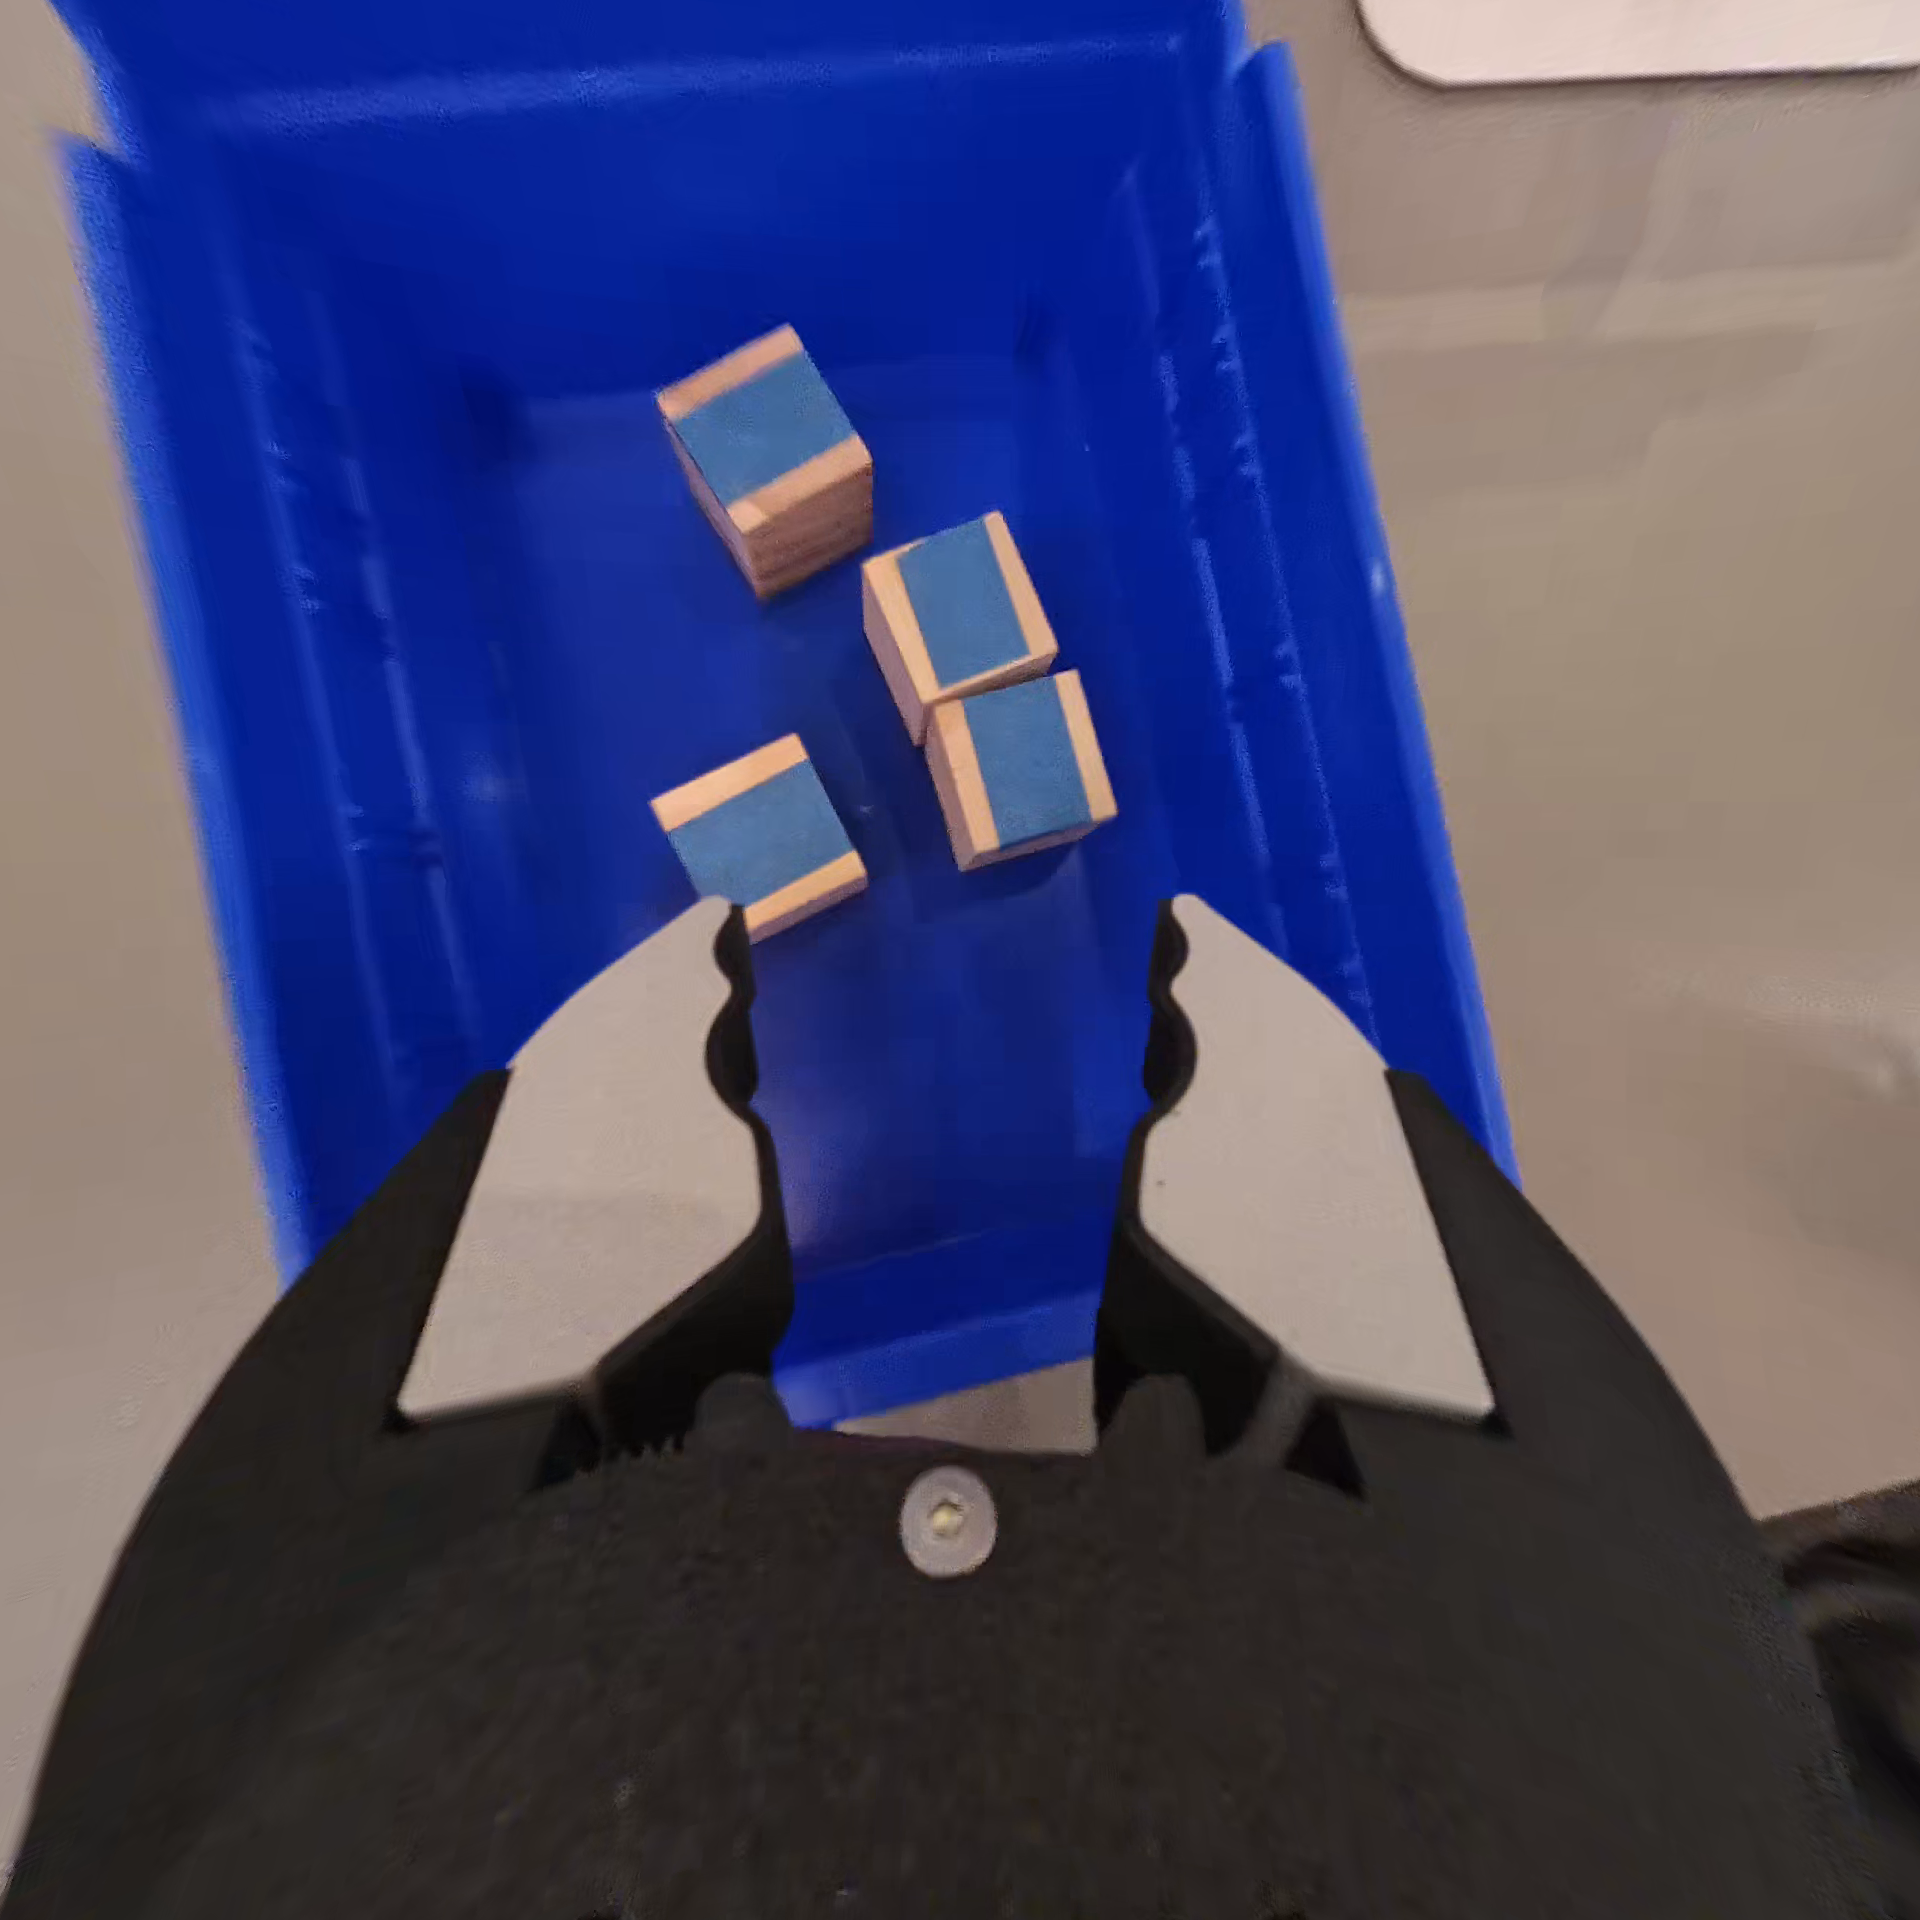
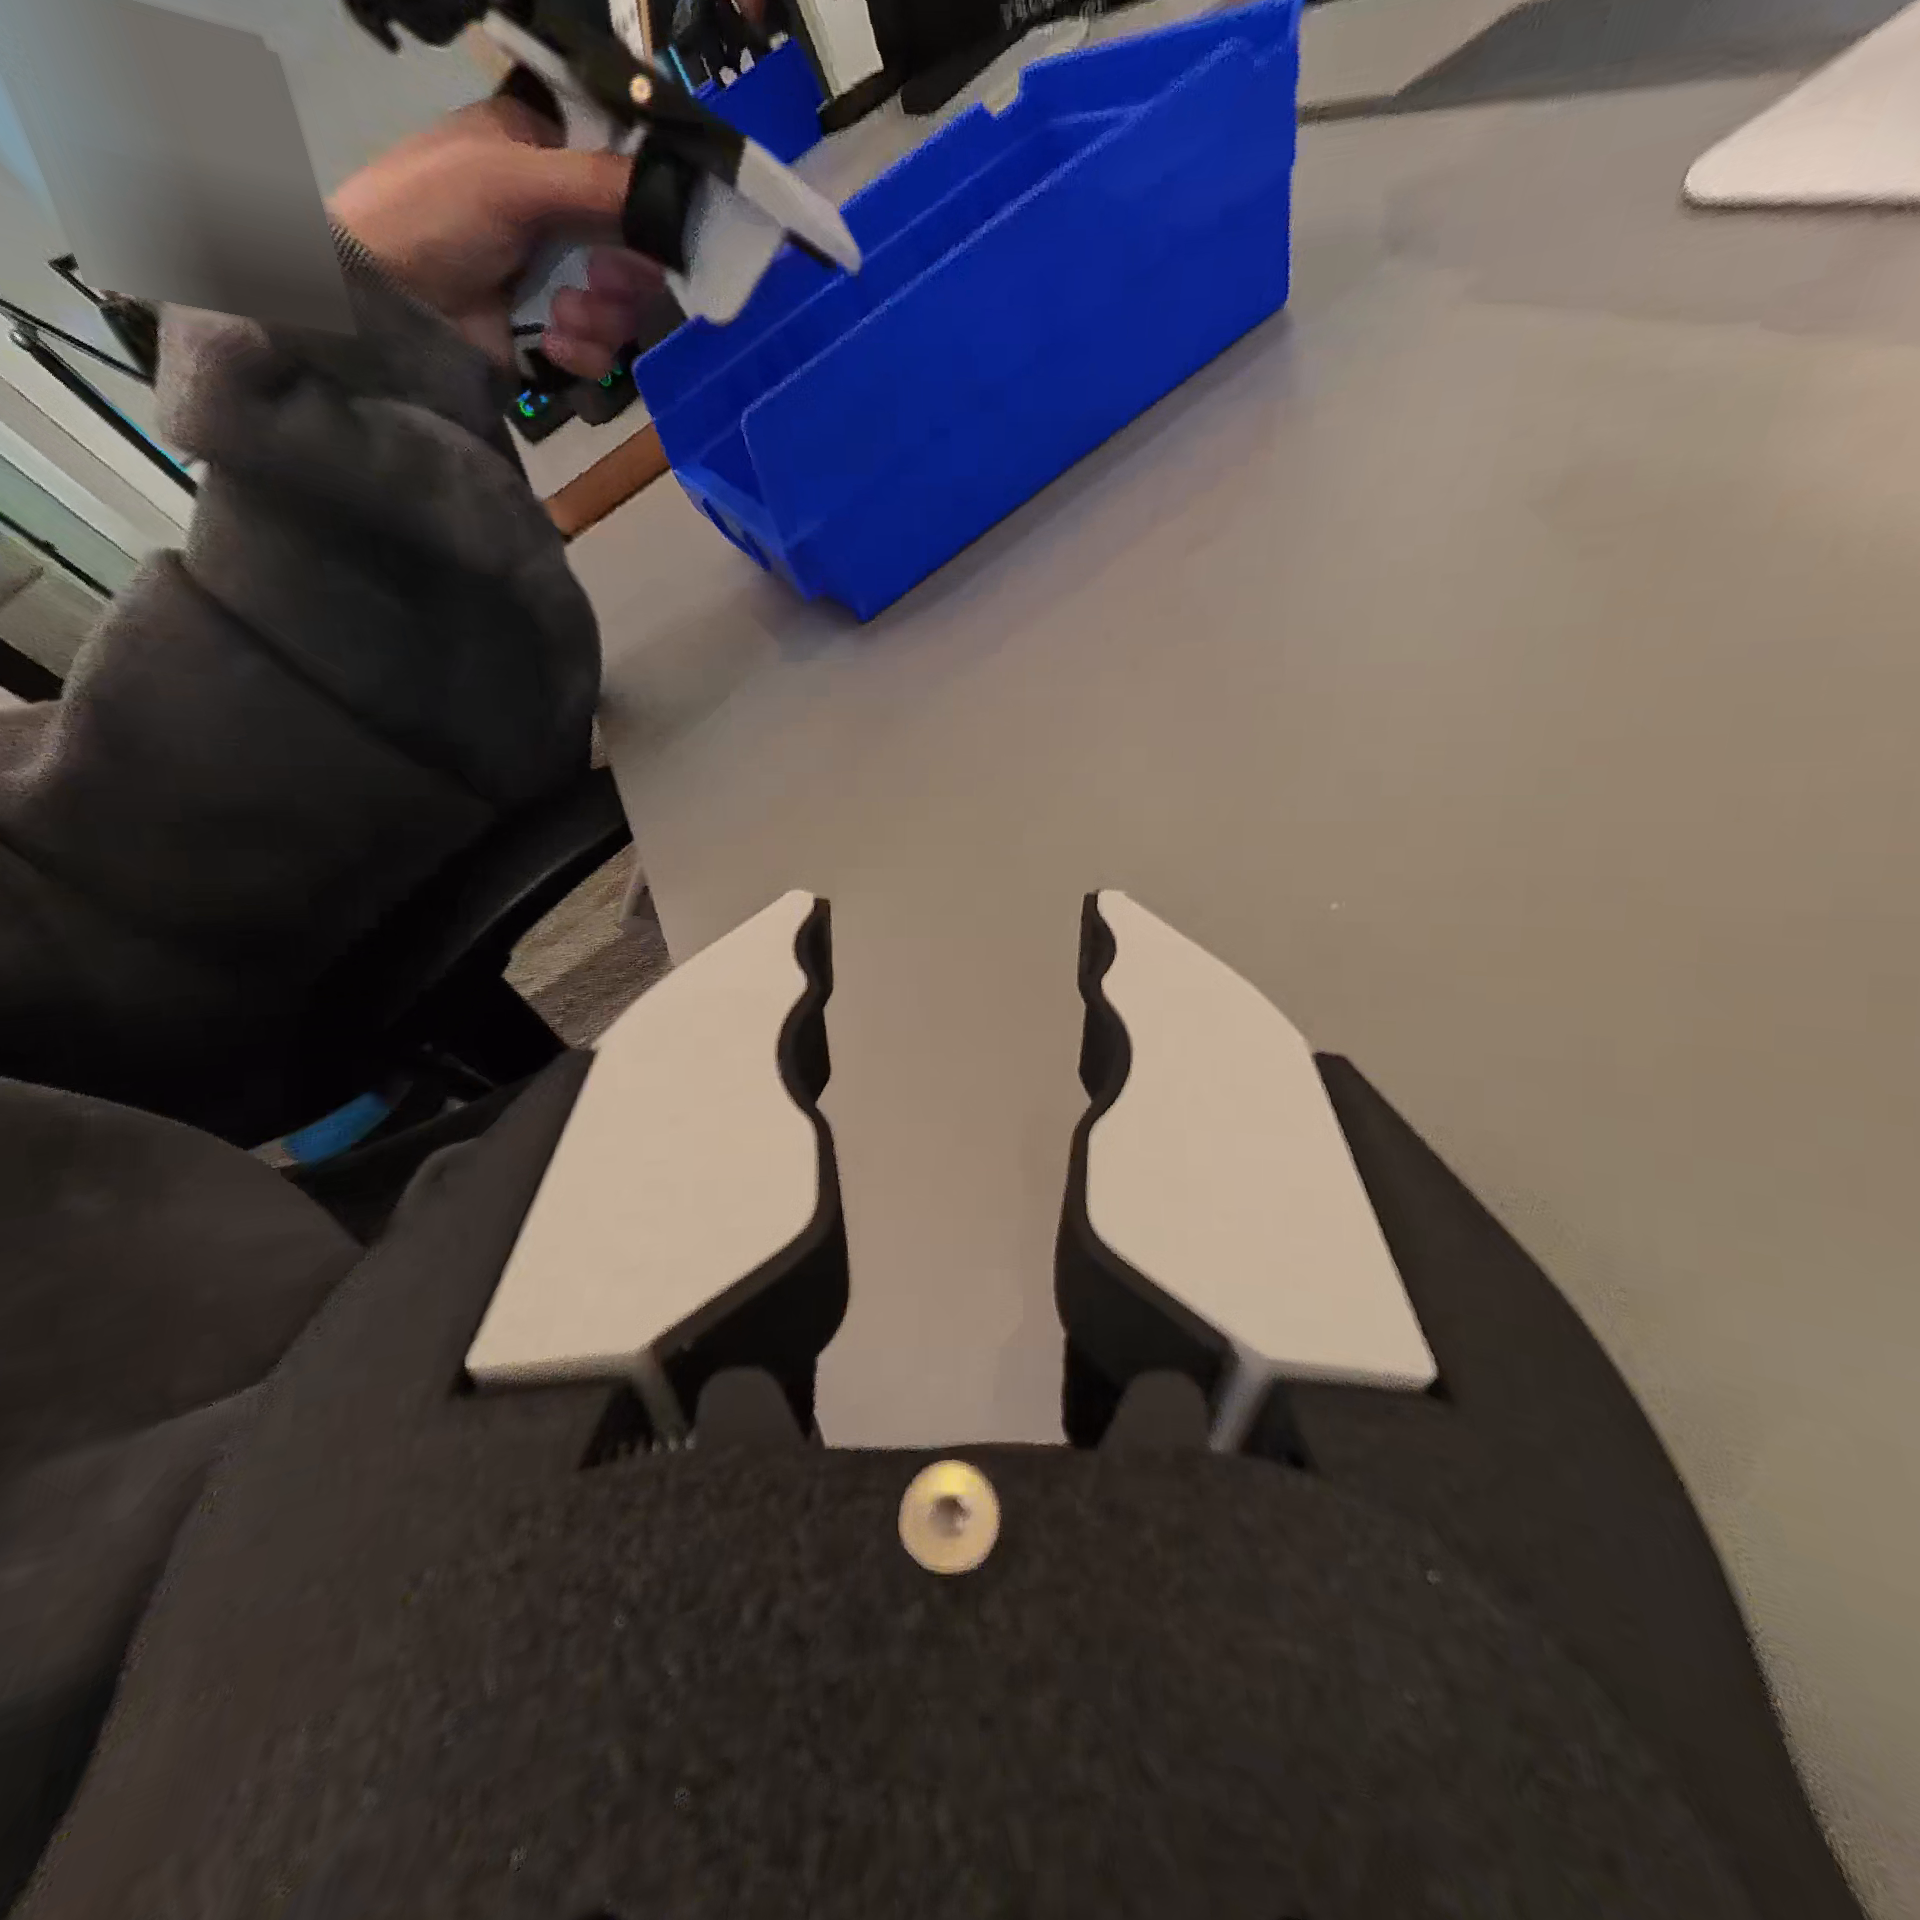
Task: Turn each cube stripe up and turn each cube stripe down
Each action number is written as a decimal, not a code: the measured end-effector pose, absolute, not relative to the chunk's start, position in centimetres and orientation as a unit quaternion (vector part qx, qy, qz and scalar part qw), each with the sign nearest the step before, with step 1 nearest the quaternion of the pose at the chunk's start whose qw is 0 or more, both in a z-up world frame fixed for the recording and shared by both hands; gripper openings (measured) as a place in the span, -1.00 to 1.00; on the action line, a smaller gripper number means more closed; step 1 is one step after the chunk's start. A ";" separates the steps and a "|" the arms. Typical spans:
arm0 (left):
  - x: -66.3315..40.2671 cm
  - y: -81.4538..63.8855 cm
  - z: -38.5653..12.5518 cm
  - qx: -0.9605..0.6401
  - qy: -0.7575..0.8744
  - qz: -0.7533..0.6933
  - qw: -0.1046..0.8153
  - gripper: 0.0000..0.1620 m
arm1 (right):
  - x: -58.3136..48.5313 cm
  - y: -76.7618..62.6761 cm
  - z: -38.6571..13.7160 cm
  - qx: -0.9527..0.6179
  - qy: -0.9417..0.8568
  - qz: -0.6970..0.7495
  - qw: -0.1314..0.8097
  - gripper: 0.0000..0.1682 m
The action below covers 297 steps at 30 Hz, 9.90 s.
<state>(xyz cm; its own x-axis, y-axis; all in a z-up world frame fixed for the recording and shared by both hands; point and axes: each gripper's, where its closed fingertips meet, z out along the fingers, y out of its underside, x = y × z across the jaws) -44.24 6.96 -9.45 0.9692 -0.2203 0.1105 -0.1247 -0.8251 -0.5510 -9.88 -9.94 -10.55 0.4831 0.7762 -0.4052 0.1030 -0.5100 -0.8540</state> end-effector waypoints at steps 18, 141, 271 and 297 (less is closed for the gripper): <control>-48.9 11.1 -16.5 -0.989 -0.033 0.012 0.141 -0.44 | -10.0 -11.1 -12.5 -0.784 -0.321 0.393 0.359 -0.46; -41.1 10.0 -17.4 -0.993 0.043 -0.034 0.108 -0.44 | -11.3 -11.2 -9.1 -0.748 -0.328 0.446 0.367 -0.31; -40.7 14.0 -16.8 -0.784 0.610 -0.021 0.109 -0.14 | -10.6 -7.1 -8.8 -0.689 -0.292 0.495 0.442 -0.35; -22.6 -0.4 1.2 -0.679 0.320 -0.512 0.417 -0.46 | -14.5 -5.4 -5.5 -0.625 -0.256 0.615 0.407 -0.04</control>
<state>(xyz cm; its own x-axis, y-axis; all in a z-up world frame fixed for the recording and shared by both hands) -22.58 -0.39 1.18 0.2699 -0.8622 0.4287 -0.0078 -0.4471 -0.8944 -14.48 -5.42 -5.50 0.1125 0.8206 -0.5603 -0.1800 -0.5378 -0.8237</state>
